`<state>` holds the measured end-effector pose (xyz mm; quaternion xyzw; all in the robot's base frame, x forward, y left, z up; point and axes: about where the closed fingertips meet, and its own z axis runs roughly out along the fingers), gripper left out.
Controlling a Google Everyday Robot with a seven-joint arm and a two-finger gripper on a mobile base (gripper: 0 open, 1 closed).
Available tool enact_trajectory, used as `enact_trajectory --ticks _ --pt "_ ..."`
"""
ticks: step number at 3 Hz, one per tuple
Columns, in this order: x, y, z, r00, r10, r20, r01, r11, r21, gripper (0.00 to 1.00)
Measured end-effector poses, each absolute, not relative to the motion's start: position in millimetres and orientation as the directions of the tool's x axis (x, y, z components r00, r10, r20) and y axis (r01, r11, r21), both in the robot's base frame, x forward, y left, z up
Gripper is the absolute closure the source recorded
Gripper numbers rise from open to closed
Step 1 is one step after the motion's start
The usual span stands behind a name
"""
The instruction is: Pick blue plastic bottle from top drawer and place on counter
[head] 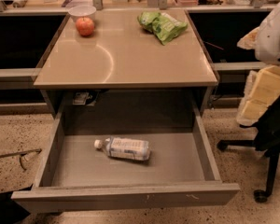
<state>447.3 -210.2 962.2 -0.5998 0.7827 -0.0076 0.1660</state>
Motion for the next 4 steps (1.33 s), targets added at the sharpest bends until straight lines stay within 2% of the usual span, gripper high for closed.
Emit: enact_trajectory --ticks 2,3,4 --pt "480.3 -138.6 864.5 -0.218 -0.903 -0.372 -0.963 0.261 -0.071 0.0" --pt "480.3 -138.5 864.4 -0.217 -0.903 -0.372 -0.963 0.261 -0.071 0.0" --pt "480.3 -111.4 837.2 -0.171 -0.892 -0.419 -0.978 0.204 -0.035 0.0"
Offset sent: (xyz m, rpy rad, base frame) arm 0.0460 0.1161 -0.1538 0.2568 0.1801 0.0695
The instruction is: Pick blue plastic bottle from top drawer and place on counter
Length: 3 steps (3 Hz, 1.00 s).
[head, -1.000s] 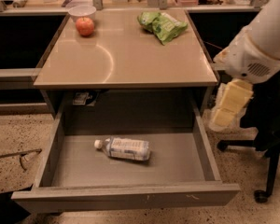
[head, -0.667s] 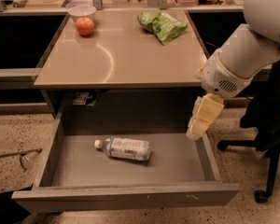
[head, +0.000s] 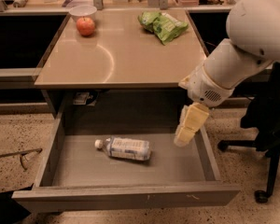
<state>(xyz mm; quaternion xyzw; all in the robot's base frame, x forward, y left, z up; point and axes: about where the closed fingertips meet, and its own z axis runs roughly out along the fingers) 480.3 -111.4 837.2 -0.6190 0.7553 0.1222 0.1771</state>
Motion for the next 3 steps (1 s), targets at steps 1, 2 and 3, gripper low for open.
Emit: enact_trajectory --ticks 1,2,3 --pt "479.6 -50.3 795.3 -0.06 -0.864 -0.5 -0.998 0.061 0.013 0.0" --pt "480.9 1.1 770.5 0.018 -0.806 -0.591 -1.0 -0.024 0.002 0.0" --pt "480.9 1.2 770.5 0.018 -0.807 -0.591 -1.0 -0.024 0.002 0.0"
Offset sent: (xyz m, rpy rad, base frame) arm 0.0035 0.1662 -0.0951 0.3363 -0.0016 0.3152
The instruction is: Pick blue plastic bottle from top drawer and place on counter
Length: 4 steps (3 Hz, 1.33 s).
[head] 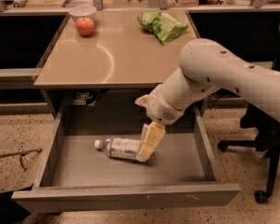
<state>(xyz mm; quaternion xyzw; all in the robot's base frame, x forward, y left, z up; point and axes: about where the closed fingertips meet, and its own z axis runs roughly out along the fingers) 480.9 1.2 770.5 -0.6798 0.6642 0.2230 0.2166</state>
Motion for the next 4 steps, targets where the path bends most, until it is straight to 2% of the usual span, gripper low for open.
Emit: enact_trajectory --ticks 1,3,4 --pt "489.0 7.6 760.7 0.022 -0.784 -0.62 -1.0 -0.025 -0.003 0.0" --pt "536.0 34.3 691.3 -0.037 -0.663 -0.748 -0.998 0.063 -0.007 0.0" --pt "544.7 42.4 664.7 -0.065 -0.674 -0.736 -0.997 0.081 0.014 0.0"
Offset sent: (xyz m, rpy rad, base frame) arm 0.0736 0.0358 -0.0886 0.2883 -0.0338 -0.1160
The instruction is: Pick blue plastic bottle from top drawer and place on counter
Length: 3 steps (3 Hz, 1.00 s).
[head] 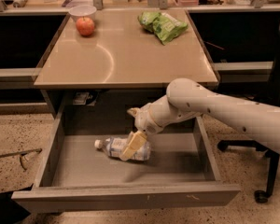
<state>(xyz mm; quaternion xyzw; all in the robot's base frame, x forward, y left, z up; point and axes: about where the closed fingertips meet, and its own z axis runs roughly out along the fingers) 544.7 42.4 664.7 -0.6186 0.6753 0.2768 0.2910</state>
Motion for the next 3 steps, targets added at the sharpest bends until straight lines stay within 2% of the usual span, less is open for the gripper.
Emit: enact_trajectory --ticks 3 --pt "528.4 58.6 614.9 -0.114 -0.753 -0.648 -0.993 0.087 0.074 0.0"
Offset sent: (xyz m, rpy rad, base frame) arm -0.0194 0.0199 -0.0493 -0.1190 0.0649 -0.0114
